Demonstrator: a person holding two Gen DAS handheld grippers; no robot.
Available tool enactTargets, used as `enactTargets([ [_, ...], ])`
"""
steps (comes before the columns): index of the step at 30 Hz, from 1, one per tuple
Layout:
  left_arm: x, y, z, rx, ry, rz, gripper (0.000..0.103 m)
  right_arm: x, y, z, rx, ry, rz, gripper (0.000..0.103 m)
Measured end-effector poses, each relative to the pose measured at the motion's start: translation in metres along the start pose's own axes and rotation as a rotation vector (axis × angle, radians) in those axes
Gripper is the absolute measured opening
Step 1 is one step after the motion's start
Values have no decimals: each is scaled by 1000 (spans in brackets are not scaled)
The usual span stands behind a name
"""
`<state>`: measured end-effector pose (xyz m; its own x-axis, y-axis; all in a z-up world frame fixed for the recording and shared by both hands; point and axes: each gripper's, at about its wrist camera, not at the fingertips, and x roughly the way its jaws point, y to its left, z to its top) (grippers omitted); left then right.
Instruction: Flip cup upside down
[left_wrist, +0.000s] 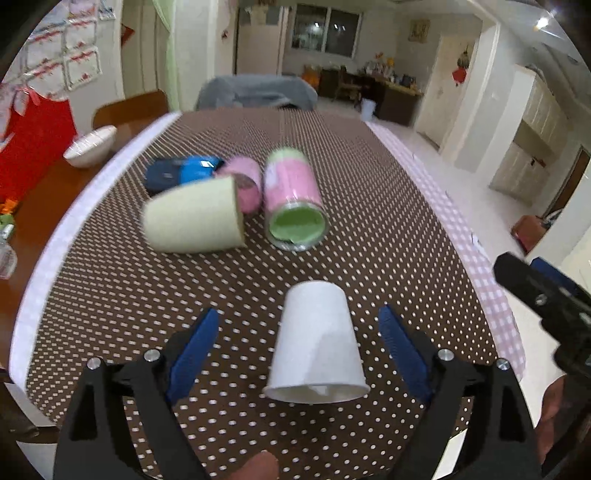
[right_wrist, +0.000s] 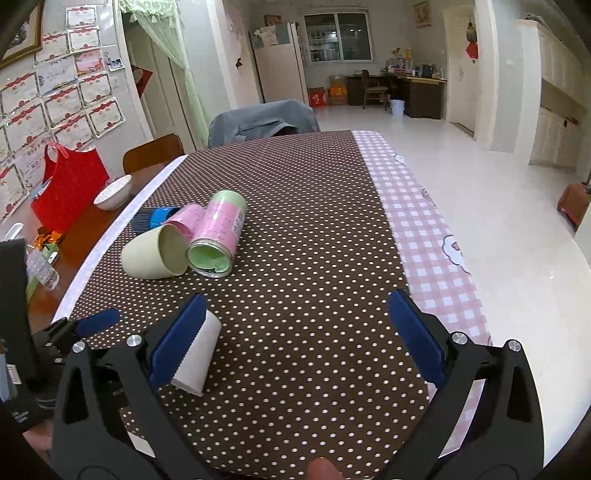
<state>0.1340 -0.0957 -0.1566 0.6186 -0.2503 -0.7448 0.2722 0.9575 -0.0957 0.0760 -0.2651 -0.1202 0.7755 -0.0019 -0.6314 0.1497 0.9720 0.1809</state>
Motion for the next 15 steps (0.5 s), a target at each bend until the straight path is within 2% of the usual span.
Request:
enactTargets([
  [6,-35,13,1,-8,-94,69,90,-3,12,1,-5,-1,28,97],
  [15,-72,26,3,-24,-176,147,91,-12,33,5,-38,-20,49,97],
])
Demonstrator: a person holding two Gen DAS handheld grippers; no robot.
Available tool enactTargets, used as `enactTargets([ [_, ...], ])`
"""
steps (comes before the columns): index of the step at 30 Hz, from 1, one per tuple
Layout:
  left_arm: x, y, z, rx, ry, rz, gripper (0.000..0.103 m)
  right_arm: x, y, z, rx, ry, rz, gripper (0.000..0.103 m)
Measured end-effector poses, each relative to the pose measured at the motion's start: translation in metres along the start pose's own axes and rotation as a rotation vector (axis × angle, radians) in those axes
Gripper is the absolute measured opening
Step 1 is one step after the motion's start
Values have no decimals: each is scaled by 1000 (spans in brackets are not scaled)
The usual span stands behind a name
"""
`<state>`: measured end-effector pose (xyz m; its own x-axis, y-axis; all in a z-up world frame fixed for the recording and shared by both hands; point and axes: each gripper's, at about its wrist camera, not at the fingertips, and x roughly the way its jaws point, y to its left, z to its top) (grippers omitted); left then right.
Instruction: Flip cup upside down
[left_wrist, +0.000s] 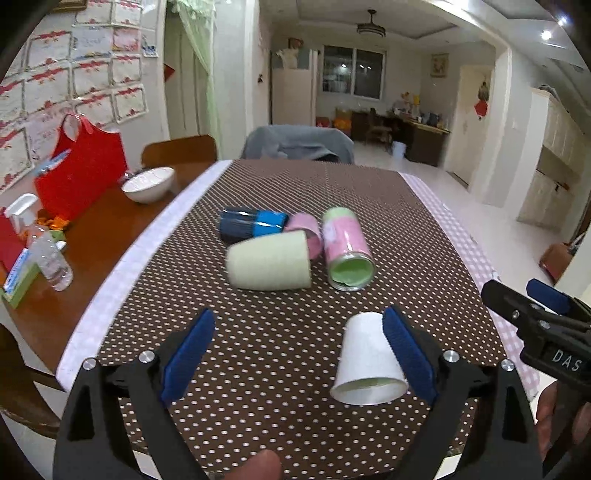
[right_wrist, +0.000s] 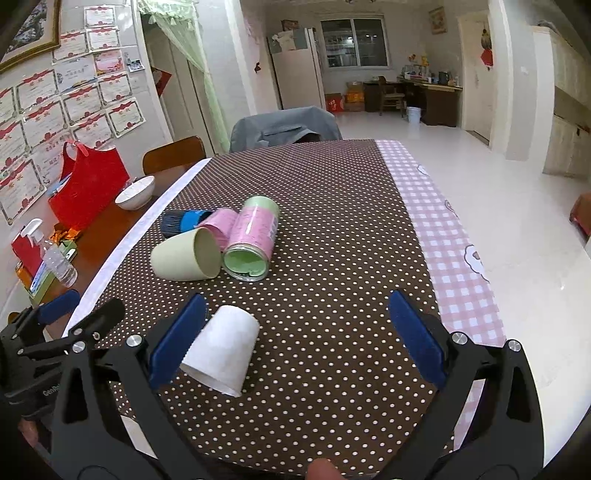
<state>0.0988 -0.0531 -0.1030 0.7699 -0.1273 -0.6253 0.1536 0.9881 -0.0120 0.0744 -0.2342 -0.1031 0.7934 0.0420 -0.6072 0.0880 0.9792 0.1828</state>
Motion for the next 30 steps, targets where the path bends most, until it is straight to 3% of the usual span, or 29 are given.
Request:
enactTargets([
  [11,-23,21,-4,-12,-61,52,91,-2,21,2,-29,-1,27,97],
  [18,-37,26,-6,16,-150,102,91,-5,27,5,-35,-21,36,97],
  [24,-43,30,-7,23,-180,98,91,2,33,7,-45,46,102,97],
  [30,-37,38,-5,4,-173,94,91,15,43,6,-66,110,109,97],
])
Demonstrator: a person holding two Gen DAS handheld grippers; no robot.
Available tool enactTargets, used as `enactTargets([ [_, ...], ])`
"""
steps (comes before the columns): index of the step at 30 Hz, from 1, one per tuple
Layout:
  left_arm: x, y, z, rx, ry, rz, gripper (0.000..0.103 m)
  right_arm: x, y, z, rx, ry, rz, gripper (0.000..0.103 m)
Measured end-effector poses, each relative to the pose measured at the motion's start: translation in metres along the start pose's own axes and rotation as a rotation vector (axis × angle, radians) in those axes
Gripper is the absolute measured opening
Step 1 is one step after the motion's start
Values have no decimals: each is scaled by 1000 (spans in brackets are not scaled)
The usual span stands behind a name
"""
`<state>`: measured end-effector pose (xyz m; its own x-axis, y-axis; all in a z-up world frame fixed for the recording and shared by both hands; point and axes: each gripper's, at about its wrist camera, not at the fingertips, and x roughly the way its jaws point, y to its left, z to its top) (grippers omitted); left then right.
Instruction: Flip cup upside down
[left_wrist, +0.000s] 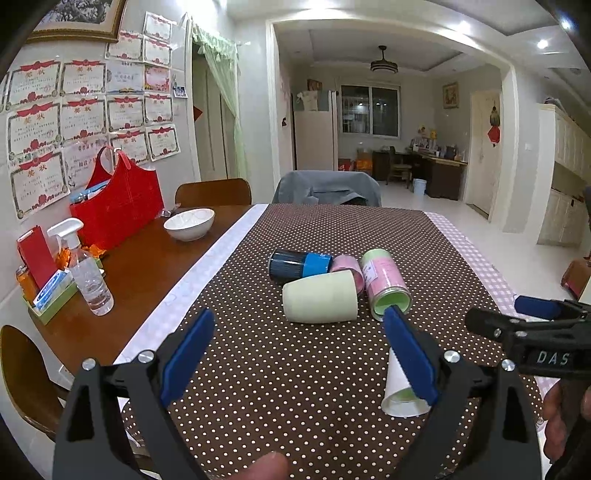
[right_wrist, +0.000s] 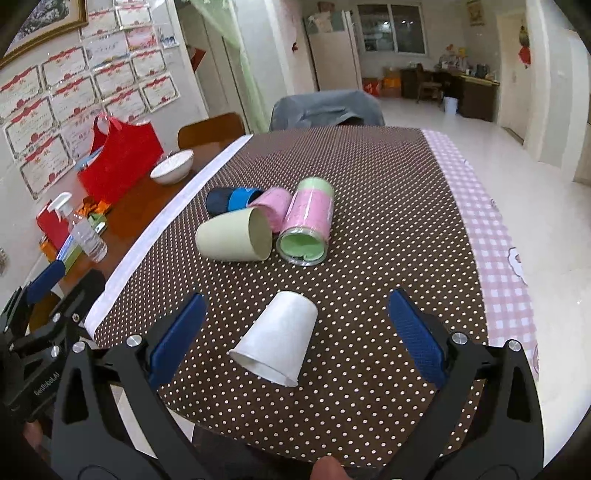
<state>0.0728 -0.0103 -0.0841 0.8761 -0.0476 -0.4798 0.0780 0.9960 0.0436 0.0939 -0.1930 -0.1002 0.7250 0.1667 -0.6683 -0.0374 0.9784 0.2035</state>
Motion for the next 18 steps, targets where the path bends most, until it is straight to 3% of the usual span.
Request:
enactTargets([
  [11,37,21,3,-20,53,-5,91,38,-1,9,56,141,14,97],
  [18,77,32,-6,-38,126,-43,91,82,-10,4,113,296,29,97],
])
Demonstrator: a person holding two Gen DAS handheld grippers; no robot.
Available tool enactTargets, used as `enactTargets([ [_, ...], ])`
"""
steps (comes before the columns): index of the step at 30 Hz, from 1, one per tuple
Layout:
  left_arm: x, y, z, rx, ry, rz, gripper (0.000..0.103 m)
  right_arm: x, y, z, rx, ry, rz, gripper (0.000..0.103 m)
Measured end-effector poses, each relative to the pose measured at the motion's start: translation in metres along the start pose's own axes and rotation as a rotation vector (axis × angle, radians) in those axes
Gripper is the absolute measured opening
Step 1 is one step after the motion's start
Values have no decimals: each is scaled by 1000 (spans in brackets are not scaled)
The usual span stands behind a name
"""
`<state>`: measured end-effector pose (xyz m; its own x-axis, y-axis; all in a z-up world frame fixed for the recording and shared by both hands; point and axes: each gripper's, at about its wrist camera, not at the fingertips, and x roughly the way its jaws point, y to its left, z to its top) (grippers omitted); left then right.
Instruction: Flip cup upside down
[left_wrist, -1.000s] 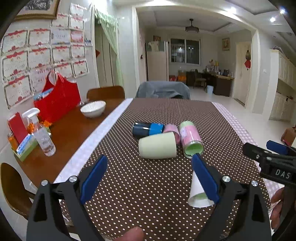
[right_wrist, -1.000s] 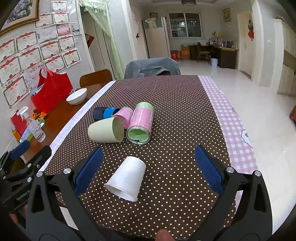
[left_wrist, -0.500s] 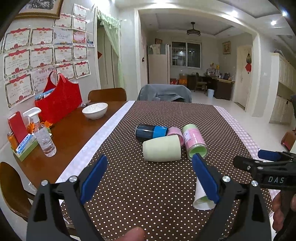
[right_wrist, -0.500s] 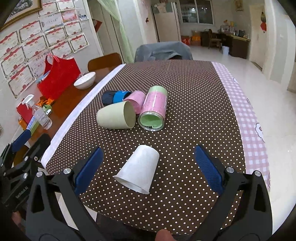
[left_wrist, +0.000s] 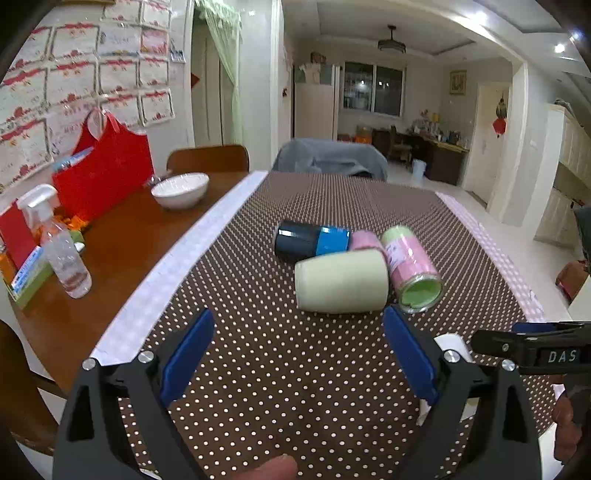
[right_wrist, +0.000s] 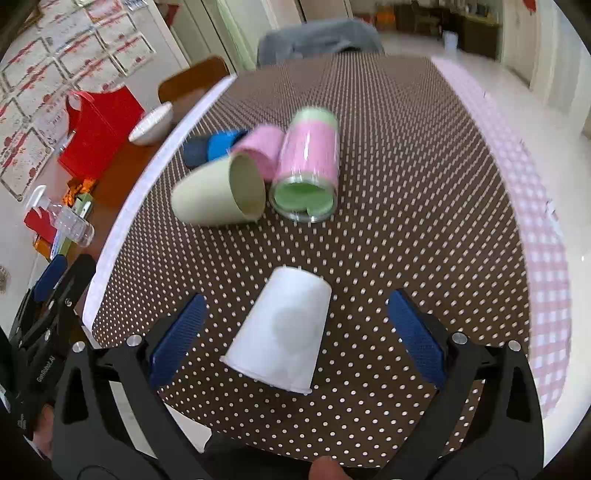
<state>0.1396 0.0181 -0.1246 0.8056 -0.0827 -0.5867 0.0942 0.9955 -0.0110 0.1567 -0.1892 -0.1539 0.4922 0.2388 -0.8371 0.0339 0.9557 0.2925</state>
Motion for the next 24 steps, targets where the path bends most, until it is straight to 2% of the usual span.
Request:
enactTargets([
  [6,28,4,-5,1,58,-21,91,26,-12,4,77,109,41,97],
  [12,41,-2,-13,24,92,-50,91,43,-13,7,127,196,91,84],
  [19,49,0,-18,19,124,-50,91,55,-4,12,103,240,66,83],
  [22,49,0,-18,17,130,-50,91,63,0,14,83,270,48,73],
  [23,49,0,-18,17,131,-50,91,67,3,15,79,284,51,64],
  [24,49,0,-18,17,132,-51,91,70,3,14,81,294,63,63],
])
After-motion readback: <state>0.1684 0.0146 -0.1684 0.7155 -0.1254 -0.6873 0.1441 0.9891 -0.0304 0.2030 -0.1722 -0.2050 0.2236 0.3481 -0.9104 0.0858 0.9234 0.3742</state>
